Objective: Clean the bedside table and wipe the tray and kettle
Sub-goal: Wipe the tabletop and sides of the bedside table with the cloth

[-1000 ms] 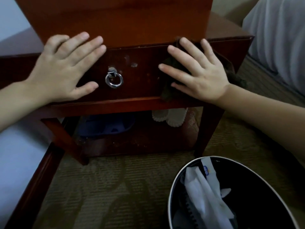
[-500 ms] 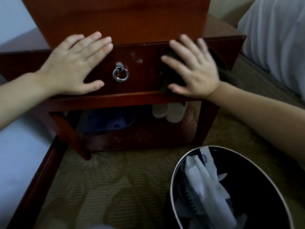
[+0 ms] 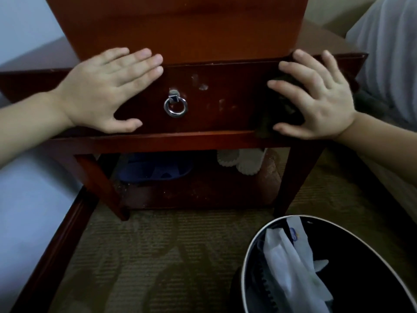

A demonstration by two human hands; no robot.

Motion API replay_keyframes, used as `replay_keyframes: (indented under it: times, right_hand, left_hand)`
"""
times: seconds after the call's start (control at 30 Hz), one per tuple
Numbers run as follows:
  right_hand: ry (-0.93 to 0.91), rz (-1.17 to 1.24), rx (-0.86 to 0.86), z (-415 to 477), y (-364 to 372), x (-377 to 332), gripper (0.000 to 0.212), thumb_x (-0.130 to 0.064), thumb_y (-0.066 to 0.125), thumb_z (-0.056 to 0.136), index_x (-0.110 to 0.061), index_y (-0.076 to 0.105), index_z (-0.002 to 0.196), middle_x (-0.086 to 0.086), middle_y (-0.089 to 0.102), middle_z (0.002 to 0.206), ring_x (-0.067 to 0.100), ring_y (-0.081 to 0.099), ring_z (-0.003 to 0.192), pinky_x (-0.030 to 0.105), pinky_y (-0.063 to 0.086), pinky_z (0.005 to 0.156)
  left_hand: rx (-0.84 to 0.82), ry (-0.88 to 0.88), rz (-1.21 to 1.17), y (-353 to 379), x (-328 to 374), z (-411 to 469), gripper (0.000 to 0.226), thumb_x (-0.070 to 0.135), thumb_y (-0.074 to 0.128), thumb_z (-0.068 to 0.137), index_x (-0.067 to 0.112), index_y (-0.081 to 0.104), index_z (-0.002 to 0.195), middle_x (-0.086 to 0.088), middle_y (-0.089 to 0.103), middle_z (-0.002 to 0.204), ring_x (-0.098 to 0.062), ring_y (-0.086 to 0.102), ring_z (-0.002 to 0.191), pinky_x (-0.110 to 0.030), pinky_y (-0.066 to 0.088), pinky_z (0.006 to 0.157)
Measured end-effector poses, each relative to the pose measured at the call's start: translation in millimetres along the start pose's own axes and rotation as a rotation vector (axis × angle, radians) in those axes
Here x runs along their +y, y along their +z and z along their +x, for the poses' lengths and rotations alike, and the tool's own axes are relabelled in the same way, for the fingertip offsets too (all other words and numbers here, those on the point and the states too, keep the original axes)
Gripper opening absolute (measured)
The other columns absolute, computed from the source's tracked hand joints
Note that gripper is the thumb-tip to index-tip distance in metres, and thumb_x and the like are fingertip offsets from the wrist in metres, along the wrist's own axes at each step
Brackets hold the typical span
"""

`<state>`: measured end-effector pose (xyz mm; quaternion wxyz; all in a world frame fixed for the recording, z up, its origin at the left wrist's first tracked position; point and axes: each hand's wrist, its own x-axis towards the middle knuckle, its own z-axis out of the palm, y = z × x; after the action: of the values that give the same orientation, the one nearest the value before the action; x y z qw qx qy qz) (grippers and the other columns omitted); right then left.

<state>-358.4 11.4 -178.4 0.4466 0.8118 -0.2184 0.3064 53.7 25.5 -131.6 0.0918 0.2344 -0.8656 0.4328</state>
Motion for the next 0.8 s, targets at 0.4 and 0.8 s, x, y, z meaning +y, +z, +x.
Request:
replay_keyframes:
  times: [0.4, 0.8]
  right_hand:
    - [-0.065, -0.101, -0.028, 43, 21, -46, 0.065, -0.044, 0.052, 0.092, -0.011, 0.031, 0.144, 0.015, 0.039, 0.144, 0.028, 0.031, 0.137, 0.041, 0.008, 0.114]
    - [-0.175, -0.014, -0.051, 120, 28, -75, 0.064, -0.047, 0.047, 0.094, -0.007, 0.031, 0.142, 0.018, 0.039, 0.144, 0.034, 0.037, 0.133, 0.043, 0.017, 0.111]
  left_hand:
    - [-0.052, -0.084, 0.156, -8, -11, -34, 0.096, 0.067, 0.033, 0.087, 0.000, 0.006, 0.150, -0.008, -0.008, 0.159, -0.021, -0.003, 0.147, -0.050, 0.002, 0.116]
    - [-0.028, -0.119, 0.073, -3, -19, -60, 0.093, 0.065, 0.033, 0.086, 0.004, 0.005, 0.151, -0.006, 0.000, 0.158, -0.016, -0.004, 0.147, -0.041, 0.006, 0.117]
